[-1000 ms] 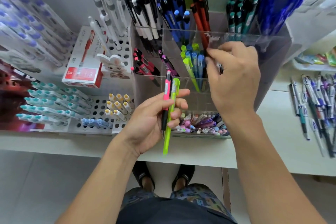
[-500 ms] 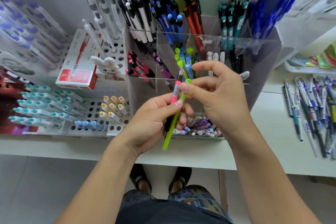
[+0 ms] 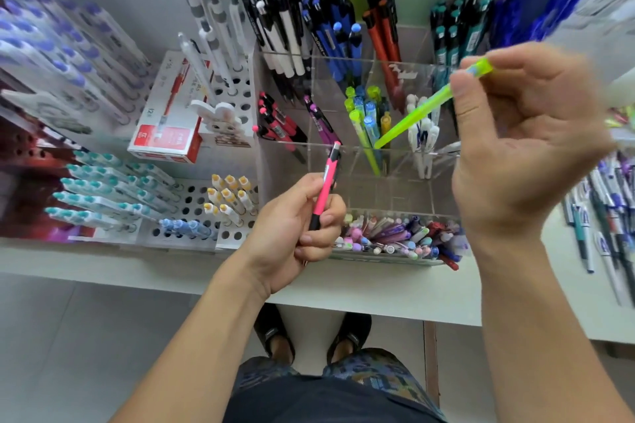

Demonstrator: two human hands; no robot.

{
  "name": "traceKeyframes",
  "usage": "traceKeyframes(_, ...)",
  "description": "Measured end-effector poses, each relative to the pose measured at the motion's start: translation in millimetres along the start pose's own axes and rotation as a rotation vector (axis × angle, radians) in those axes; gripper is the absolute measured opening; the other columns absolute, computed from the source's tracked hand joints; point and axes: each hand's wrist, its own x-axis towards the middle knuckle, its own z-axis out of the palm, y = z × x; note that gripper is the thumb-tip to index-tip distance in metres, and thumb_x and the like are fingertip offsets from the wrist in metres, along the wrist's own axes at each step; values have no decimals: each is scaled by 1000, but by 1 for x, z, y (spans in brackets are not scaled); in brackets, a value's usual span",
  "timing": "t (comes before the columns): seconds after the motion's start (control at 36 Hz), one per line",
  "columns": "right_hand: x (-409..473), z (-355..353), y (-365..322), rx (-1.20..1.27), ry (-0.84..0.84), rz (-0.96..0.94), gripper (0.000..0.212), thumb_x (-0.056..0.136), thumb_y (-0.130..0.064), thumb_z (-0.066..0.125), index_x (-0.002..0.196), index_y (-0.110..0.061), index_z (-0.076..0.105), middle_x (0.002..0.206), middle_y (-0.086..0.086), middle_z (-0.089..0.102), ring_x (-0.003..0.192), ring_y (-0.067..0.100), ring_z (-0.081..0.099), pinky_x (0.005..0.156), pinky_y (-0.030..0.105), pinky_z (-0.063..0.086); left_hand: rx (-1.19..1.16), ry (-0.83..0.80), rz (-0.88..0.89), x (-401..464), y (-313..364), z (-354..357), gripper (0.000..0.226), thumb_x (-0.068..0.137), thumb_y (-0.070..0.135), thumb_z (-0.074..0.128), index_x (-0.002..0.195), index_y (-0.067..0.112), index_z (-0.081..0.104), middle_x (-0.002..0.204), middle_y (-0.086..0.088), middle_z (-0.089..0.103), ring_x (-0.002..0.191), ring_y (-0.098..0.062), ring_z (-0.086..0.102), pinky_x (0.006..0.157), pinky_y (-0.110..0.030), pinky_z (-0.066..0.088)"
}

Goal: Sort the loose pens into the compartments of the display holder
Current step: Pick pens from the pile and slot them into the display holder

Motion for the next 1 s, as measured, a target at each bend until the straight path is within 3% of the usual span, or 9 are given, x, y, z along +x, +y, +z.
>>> traceKeyframes(0.11,-12,11,13,-165,-146,-51,14,93,-11,77,99,1,73,92,2,71,80,15,69,73,35,60,5,53,72,-2,-1,-1,17,104,26,41,93,16,50,67,2,40,44,-5,22,37,-14,17)
traceKeyframes(0.28,-27,23,24,-264,-285,-85,12,90,-9,77,95,1,76,89,8,76,79,25,71,77,38,58,72,127,176,-8,1,-3,16,107,24,41,98,15,50,69,2,42,49,-8,27,40,-16,22)
traceKeyframes(0.39,-16,18,8,-167,-99,-51,10,92,-14,78,96,-6,74,91,2,72,80,12,70,74,30,59,15,116,206,-10,3,-8,17,107,23,40,100,14,52,71,1,41,50,-7,27,40,-16,26)
traceKeyframes(0.47,0,12,-2,-57,92,-62,14,93,-18,78,99,-20,65,94,9,72,84,20,74,76,38,60,-59,100,219,-12,5,-9,20,107,21,37,106,11,55,70,2,43,50,-7,27,40,-15,27)
traceKeyframes(0.53,5,10,-4,-62,128,-112,15,93,-18,77,99,-22,64,93,11,72,84,23,74,76,41,60,-103,75,222,-11,6,-7,21,105,21,38,106,11,56,70,2,44,49,-6,29,41,-15,27)
traceKeyframes(0.67,-3,14,7,-234,-44,-164,14,94,-13,76,94,1,74,94,-1,70,81,18,71,73,35,60,-134,63,221,-9,7,-5,22,99,23,44,108,10,59,73,1,47,51,-7,32,42,-17,27)
traceKeyframes(0.83,-17,21,29,-344,-354,-13,9,91,-11,75,95,-3,76,90,9,74,83,22,69,74,43,58,-106,123,243,-5,6,-2,20,101,24,46,110,10,56,76,1,48,56,-8,33,46,-18,28)
traceKeyframes(0.92,-13,22,22,-412,-352,-43,16,94,-19,72,98,-5,79,101,9,72,96,23,66,89,30,53,-18,200,314,-3,4,-2,12,101,20,48,107,11,54,80,2,53,63,-9,45,53,-20,40)
traceKeyframes(1.0,-10,28,-2,-338,-320,12,20,93,-28,74,102,-10,78,96,4,69,84,15,62,78,18,46,106,320,444,-1,3,-3,12,91,24,60,100,17,60,84,4,64,78,-11,59,65,-22,49)
